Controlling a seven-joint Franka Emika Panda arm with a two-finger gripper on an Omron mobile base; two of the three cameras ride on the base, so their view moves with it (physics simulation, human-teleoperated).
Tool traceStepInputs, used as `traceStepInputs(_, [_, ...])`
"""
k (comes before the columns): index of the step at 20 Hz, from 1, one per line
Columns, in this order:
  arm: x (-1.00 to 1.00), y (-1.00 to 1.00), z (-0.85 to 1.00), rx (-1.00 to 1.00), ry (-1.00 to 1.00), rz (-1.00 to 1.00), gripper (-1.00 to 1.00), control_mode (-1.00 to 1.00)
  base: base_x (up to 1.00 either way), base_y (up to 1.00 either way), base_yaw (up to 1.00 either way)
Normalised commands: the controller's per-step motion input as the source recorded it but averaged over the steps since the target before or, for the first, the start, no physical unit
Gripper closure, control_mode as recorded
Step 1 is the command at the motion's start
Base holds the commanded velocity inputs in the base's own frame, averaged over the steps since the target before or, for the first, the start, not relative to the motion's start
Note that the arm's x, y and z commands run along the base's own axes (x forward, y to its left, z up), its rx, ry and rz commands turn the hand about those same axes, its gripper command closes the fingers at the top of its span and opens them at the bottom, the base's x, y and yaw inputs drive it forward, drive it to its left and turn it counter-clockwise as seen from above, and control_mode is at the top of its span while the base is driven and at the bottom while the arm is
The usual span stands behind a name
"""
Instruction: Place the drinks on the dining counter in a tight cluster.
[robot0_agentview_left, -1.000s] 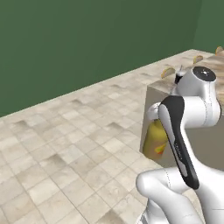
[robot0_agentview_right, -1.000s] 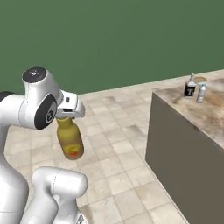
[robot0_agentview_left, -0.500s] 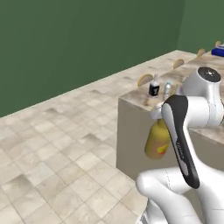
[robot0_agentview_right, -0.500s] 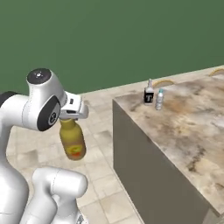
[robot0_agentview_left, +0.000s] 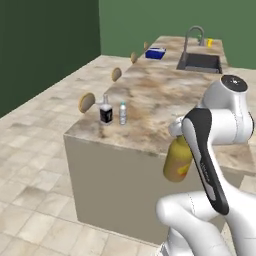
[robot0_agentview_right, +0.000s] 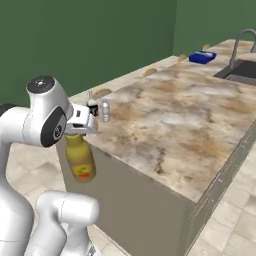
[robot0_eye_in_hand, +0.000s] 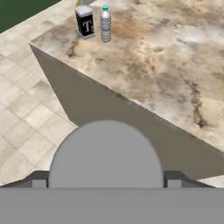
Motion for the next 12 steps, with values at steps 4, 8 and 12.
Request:
traceStepInputs(4, [0.0, 0.0, 0.0, 0.0, 0.0, 0.0, 1.0, 1.0, 0.96, 0.38, -0.5])
traceStepInputs(8, [0.0, 0.0, 0.0, 0.0, 0.0, 0.0, 1.0, 1.0, 0.84, 0.66, -0.3])
traceStepInputs(12, [0.0, 0.0, 0.0, 0.0, 0.0, 0.0, 1.0, 1.0, 0.33, 0.3, -0.11])
